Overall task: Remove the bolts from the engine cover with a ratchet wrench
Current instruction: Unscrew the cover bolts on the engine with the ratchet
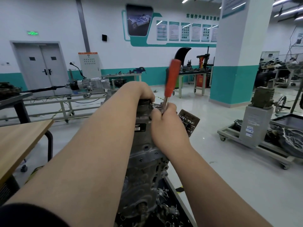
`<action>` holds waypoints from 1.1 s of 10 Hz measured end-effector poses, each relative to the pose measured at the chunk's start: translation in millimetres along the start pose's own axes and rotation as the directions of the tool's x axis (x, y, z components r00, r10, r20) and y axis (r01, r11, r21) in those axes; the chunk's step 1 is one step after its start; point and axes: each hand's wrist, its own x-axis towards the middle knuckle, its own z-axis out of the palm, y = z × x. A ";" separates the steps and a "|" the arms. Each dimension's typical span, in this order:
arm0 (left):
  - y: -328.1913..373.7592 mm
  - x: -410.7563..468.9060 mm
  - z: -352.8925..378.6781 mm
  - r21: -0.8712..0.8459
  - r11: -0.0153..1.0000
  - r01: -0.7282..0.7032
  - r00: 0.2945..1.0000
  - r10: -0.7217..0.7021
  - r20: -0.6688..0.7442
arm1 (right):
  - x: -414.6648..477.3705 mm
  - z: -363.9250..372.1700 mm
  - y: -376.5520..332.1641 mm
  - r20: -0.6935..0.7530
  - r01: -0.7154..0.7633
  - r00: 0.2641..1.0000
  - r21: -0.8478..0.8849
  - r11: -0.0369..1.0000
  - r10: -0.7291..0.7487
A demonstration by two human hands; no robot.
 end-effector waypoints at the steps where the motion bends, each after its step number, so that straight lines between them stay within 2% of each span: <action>1: -4.5 8.8 0.3 -0.013 1.000 -0.007 0.999 0.007 -0.048 | 0.9 4.4 -2.1 0.119 -0.296 0.955 0.499 0.815 0.273; 2: -5.9 11.4 1.2 -0.034 0.999 0.006 1.000 -0.007 -0.015 | -2.5 5.9 -7.5 0.357 -0.477 0.860 0.817 0.325 0.364; 3: -5.0 12.8 0.9 -0.026 1.000 0.006 1.000 -0.006 -0.024 | -6.2 5.1 -13.4 0.510 -0.483 0.802 0.860 -0.167 0.310; 4: -3.7 12.6 0.5 -0.012 1.000 0.006 1.000 -0.006 -0.012 | -8.3 6.0 -16.6 0.576 -0.445 0.774 0.790 -0.422 0.264; 5: -1.9 12.3 -0.5 0.028 1.000 0.008 1.000 -0.008 -0.005 | -9.5 6.6 -16.4 0.582 -0.468 0.773 0.791 -0.394 0.250; 6: -0.3 11.8 -1.6 0.057 0.998 0.008 1.000 -0.009 0.020 | -7.6 4.4 -15.3 0.553 -0.524 0.779 0.833 -0.178 0.296; 7: 2.1 12.2 -3.3 0.082 0.997 0.011 1.000 -0.013 0.025 | 0.3 -3.4 -12.3 0.469 -0.556 0.806 0.809 0.190 0.361; 8: 3.4 13.2 -3.1 0.112 0.994 0.002 1.000 -0.005 0.031 | 9.5 -19.7 -12.7 0.238 -0.342 0.935 0.395 0.853 0.264; 9: 2.4 15.6 0.2 0.073 0.997 -0.011 0.996 0.005 0.090 | 19.0 -26.7 -7.3 0.137 0.186 0.981 -0.498 0.847 -0.134; 10: 0.9 14.6 2.2 0.070 0.997 -0.043 0.997 0.038 0.060 | 11.7 -19.6 -7.1 0.142 0.212 0.976 -0.464 0.860 -0.164; 11: -2.8 10.8 -0.2 -0.011 1.000 0.011 1.000 -0.011 0.024 | -0.1 -4.8 -9.4 0.254 -0.441 0.896 0.608 0.660 0.364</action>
